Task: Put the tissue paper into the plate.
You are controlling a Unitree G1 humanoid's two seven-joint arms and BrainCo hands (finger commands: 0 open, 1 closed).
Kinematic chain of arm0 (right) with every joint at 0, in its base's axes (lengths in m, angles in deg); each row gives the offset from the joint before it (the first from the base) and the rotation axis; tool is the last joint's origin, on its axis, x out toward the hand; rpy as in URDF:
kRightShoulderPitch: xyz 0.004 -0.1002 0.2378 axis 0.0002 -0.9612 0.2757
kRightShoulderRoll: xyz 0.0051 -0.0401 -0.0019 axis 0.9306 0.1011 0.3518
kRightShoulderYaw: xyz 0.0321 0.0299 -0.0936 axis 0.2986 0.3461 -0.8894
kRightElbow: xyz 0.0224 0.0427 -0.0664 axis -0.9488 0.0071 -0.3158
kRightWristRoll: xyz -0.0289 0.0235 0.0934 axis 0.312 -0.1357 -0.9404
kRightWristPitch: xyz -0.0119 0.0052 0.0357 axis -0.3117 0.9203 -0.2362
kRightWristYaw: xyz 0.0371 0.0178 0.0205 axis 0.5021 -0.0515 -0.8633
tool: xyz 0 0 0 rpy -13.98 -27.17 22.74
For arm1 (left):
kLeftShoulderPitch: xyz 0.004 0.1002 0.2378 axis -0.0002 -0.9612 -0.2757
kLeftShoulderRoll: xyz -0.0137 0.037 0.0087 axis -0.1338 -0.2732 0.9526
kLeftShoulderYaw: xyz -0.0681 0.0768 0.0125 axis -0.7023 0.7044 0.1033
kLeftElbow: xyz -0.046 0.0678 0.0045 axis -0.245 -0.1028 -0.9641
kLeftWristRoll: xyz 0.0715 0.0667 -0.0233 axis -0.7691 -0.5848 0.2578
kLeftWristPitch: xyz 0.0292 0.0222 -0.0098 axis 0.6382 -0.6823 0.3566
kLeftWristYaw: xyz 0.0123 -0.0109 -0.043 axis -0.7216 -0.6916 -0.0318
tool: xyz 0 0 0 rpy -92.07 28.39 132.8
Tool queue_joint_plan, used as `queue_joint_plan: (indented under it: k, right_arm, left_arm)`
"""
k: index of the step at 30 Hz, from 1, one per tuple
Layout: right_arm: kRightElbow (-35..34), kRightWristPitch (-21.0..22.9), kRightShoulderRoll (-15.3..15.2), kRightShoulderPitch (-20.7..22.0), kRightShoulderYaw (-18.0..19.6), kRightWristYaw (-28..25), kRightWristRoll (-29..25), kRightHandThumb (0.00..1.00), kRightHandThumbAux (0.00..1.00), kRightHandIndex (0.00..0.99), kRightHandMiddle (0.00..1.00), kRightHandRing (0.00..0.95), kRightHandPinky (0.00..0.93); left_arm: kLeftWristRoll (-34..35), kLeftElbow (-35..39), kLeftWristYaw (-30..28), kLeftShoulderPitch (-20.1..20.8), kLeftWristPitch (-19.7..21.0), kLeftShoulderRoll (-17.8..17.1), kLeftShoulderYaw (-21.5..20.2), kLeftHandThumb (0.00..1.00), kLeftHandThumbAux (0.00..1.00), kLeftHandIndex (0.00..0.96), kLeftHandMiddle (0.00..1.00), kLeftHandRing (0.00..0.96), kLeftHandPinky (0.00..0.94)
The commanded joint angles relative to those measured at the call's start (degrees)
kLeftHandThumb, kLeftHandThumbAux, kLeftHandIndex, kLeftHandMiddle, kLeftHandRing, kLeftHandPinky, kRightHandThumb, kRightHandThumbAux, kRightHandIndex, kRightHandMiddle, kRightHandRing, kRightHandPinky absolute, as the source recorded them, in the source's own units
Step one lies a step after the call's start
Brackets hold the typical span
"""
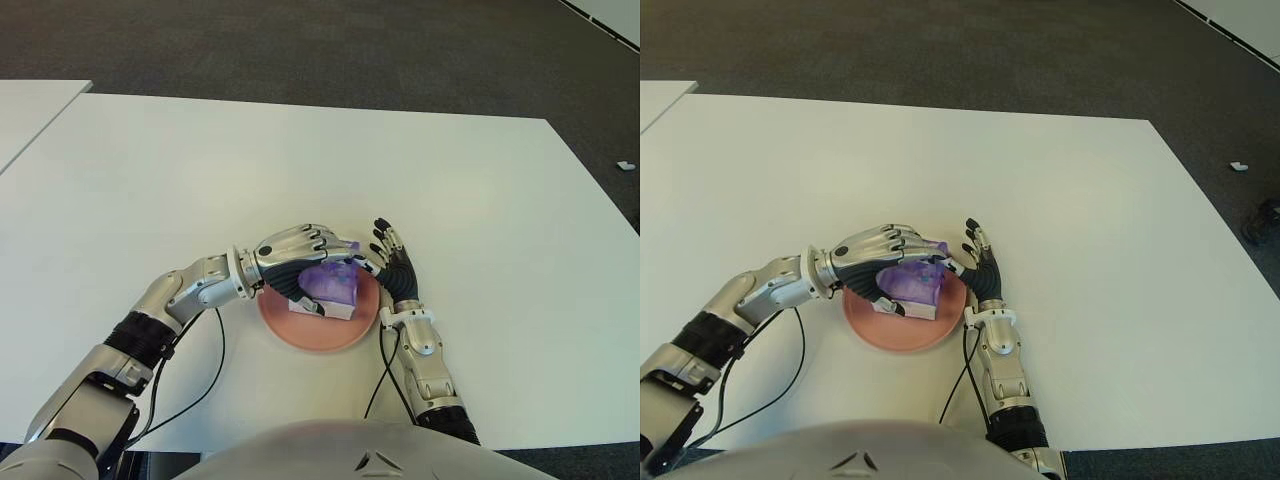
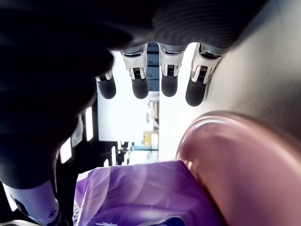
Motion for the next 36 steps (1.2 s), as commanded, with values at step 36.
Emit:
queue_joint_plan:
  k: [36]
  right_arm:
    - [3.85,3.64,-0.92,-2.58,-0.21,-1.35,-0.33,0.000,0.667,0.000,0.026,0.000,0.000]
  left_arm:
    - [37.95,21.90,-23.84,-10.37,24.64,-4.63,-11.78,0.133,0.498,0.000,0.000,0.000,0.017]
